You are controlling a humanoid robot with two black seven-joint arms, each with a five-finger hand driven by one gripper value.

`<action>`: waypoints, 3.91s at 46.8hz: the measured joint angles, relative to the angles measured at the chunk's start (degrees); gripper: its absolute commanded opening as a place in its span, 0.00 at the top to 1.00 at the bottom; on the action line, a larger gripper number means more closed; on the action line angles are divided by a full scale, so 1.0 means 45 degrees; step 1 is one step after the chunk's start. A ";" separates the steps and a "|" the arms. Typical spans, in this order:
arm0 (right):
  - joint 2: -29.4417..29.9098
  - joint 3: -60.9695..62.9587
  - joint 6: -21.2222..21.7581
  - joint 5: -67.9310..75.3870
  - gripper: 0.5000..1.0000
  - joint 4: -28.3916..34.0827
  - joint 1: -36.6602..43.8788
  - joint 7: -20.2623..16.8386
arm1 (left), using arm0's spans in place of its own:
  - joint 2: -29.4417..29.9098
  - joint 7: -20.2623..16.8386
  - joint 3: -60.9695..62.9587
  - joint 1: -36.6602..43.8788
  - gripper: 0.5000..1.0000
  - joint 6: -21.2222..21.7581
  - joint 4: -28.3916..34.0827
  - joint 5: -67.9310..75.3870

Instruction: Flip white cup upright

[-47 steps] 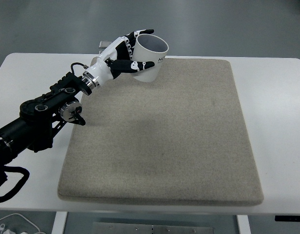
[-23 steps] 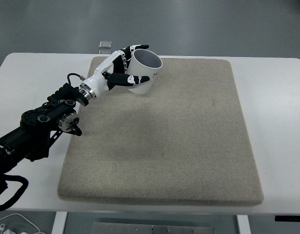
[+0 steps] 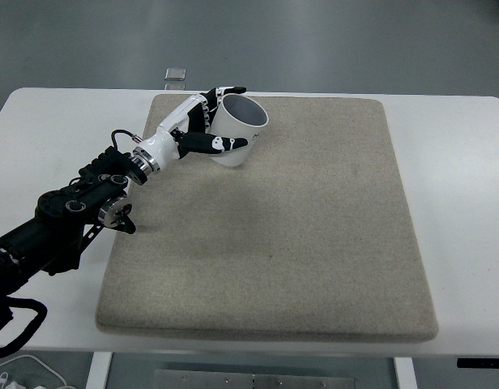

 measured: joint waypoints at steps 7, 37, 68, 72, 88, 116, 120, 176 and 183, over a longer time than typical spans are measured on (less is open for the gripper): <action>0.0000 0.0001 0.0000 0.0000 0.14 0.0000 -0.0002 0.0000 | -0.0038 0.0000 0.0010 0.0004 0.76 0.0036 0.0003 0.0055; 0.0000 -0.0003 0.0000 0.0000 0.14 0.0000 -0.0009 0.0001 | -0.0194 0.0002 0.0174 0.0219 0.02 0.0431 -0.0021 -0.0011; 0.0000 -0.0003 0.0000 0.0000 0.14 0.0000 -0.0014 0.0000 | -0.0215 0.0002 -0.0147 0.0161 0.01 0.0405 -0.0169 -0.0058; 0.0000 0.0002 0.0000 0.0000 0.14 0.0000 -0.0008 0.0000 | -0.0215 0.0002 -0.0313 0.0103 0.01 0.0380 -0.0272 -0.0058; 0.0000 0.0000 0.0000 0.0000 0.14 0.0000 -0.0007 -0.0003 | -0.0110 0.0002 -0.1268 0.0011 0.01 0.0363 -0.0914 -0.0058; 0.0000 -0.0006 0.0000 0.0000 0.14 0.0000 -0.0011 -0.0001 | -0.0099 0.0002 -0.1828 -0.1558 0.01 0.0605 -0.0011 -0.4382; 0.0000 -0.0002 0.0000 0.0000 0.14 0.0000 -0.0003 0.0000 | -0.0097 0.0002 -0.1831 -0.1674 0.01 0.0965 0.0201 -0.4525; 0.0000 0.0020 0.0020 0.0000 0.14 0.0000 -0.0009 0.0000 | -0.0168 0.4839 -0.3826 -0.1812 0.01 0.0608 0.2103 -1.0237; 0.0000 0.0022 0.0008 0.0000 0.14 0.0000 -0.0012 0.0000 | -0.0456 0.4804 -0.3872 -0.1796 0.01 0.0454 0.2348 -1.0212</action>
